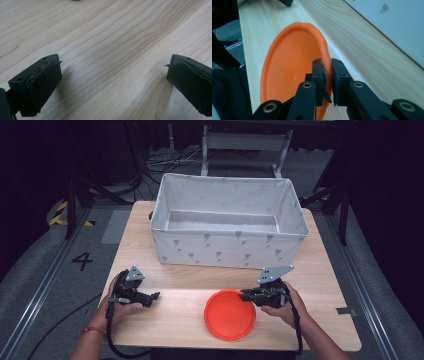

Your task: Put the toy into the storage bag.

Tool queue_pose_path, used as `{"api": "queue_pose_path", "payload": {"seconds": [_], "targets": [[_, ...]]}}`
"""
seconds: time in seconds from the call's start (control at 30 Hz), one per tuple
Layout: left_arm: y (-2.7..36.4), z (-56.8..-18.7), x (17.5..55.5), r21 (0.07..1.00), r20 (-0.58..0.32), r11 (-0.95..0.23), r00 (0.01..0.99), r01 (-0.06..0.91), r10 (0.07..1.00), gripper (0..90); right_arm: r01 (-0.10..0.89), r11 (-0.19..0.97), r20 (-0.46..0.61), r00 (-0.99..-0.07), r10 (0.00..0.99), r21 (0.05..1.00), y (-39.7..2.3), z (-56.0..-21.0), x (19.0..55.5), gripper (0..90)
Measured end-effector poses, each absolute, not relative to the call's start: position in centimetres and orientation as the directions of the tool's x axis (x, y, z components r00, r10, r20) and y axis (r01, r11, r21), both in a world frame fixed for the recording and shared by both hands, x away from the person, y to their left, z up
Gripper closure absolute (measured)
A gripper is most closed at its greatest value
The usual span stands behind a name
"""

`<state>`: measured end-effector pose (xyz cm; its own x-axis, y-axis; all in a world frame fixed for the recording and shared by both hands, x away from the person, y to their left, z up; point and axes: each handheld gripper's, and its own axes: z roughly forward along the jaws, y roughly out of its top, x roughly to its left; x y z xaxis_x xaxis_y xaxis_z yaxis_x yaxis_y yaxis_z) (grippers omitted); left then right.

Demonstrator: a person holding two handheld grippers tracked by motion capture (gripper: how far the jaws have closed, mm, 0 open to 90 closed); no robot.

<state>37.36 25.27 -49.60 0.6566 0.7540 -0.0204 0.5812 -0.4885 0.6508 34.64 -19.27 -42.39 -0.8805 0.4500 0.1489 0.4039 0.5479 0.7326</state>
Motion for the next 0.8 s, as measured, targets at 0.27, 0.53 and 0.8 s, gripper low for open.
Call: {"api": "queue_pose_path", "payload": {"seconds": [0.27,0.53,0.8], "targets": [[25.2,-49.6,37.3,0.649,-0.023,-0.486,0.653,0.586,0.757,0.2,0.329,0.605,0.026,-0.891,0.453,0.725,-19.9,-40.3,33.6,82.3],[25.3,-49.6,37.3,0.649,-0.021,-0.486,0.652,0.585,0.758,0.3,0.260,0.662,-0.088,-0.892,0.444,0.703,-20.3,-37.8,33.2,82.4],[25.3,-49.6,37.3,0.649,-0.018,-0.487,0.652,0.584,0.758,0.3,0.213,0.724,-0.177,-0.890,0.421,0.656,-20.5,-35.6,33.3,82.4]]}}
